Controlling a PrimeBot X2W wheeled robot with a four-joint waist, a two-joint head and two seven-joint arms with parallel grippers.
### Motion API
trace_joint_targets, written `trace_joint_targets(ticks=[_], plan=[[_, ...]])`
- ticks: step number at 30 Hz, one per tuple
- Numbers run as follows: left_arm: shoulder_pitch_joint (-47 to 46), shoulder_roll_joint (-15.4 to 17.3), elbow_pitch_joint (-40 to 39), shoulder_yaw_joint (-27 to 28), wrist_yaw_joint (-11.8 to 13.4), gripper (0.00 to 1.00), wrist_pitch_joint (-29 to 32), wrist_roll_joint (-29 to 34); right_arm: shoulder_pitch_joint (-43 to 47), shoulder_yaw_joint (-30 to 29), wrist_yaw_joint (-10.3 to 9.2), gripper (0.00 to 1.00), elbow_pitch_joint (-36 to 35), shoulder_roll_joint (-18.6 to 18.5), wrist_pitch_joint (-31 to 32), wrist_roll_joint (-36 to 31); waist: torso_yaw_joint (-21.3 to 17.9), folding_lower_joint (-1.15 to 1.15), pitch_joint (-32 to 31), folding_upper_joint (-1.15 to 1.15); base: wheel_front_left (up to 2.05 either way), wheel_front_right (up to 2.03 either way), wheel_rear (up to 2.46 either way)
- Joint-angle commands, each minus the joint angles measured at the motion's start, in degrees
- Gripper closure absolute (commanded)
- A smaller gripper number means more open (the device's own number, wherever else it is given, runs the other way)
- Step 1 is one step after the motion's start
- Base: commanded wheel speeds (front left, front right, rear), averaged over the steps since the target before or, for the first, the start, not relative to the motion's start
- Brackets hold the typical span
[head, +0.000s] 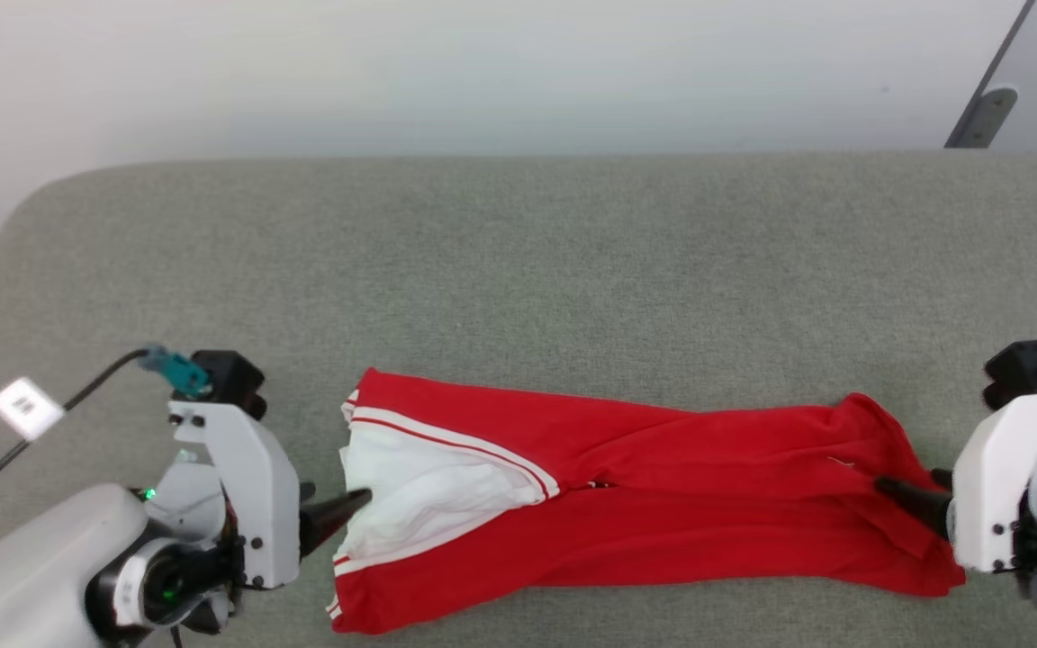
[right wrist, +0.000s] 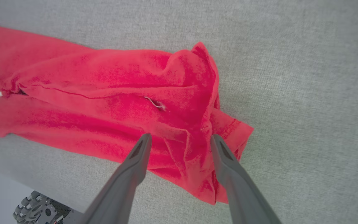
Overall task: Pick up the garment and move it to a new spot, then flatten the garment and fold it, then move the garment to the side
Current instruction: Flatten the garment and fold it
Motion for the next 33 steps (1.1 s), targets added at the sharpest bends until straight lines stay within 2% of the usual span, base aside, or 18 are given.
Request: trace_joint_targets(ticks=[1, 6, 7, 8, 9, 17, 21, 24, 26, 30, 33], plan=[[1.41, 0.56, -1.28, 0.97, 0.01, 0.00, -2.44, -0.04, -0.17, -1.11, -0.10, 0.00, -0.54, -0.18, 0.10, -0.06, 0.60, 0.00, -0.78, 0.00, 0.00, 0.00, 0.00], [4.93, 3.28, -5.19, 3.98, 0.14, 0.00, -12.27, 1.90, -0.85, -3.73, -0.10, 0.00, -0.49, -0.35, 0.78, -1.78, 1.30, 0.00, -1.38, 0.00, 0.00, 0.00, 0.00], [4.93, 3.28, -5.19, 3.98, 0.14, 0.00, -12.27, 1.90, -0.85, -3.73, -0.10, 0.00, -0.49, -0.35, 0.78, -1.78, 1.30, 0.00, -1.38, 0.00, 0.00, 0.00, 0.00], [6.75, 4.68, -6.38, 5.31, 0.54, 0.00, -16.76, 2.72, -1.01, -4.83, -0.10, 0.00, 0.40, -0.58, 1.15, -2.39, 1.72, 0.00, -1.45, 0.00, 0.00, 0.00, 0.00], [6.75, 4.68, -6.38, 5.31, 0.54, 0.00, -16.76, 2.72, -1.01, -4.83, -0.10, 0.00, 0.40, -0.58, 1.15, -2.39, 1.72, 0.00, -1.45, 0.00, 0.00, 0.00, 0.00], [14.66, 8.06, -10.00, 10.49, 1.95, 0.00, -36.58, 5.81, -2.36, -8.56, -0.10, 0.00, 6.77, -1.06, 2.60, -4.50, 4.51, 0.00, -1.09, 0.00, 0.00, 0.00, 0.00], [18.63, 8.39, -10.03, 13.02, 3.11, 0.00, -41.81, 8.17, -2.13, -9.95, -0.10, 0.00, 10.26, -0.23, 2.54, -5.16, 6.29, 0.00, -0.88, 0.00, 0.00, 0.00, 0.00], [21.50, 7.17, -9.21, 16.59, 4.35, 0.00, -42.59, 11.47, -1.84, -10.65, -0.10, 0.00, 12.75, 0.23, 2.48, -5.70, 7.66, 0.00, -0.74, 0.00, 0.00, 0.00, 0.00], [23.83, 4.88, -8.74, 21.25, 4.90, 0.00, -42.67, 14.83, -1.83, -11.30, -0.10, 0.00, 14.79, 0.77, 2.15, -6.12, 8.42, 0.00, -0.65, 0.00, 0.00, 0.00, 0.00], [30.72, -1.14, -7.37, 31.87, 3.13, 0.00, -42.54, 22.36, -2.36, -11.93, -0.10, 0.00, 18.08, 2.08, 1.07, -6.54, 9.70, 0.00, -0.50, 0.00, 0.00, 0.00, 0.00], [35.64, -5.95, -6.46, 38.98, 0.30, 0.00, -42.55, 27.69, -2.87, -11.02, -0.09, 0.00, 20.24, 3.14, 0.25, -6.31, 10.18, 0.00, -0.38, 0.00, 0.00, 0.00, 0.00]])
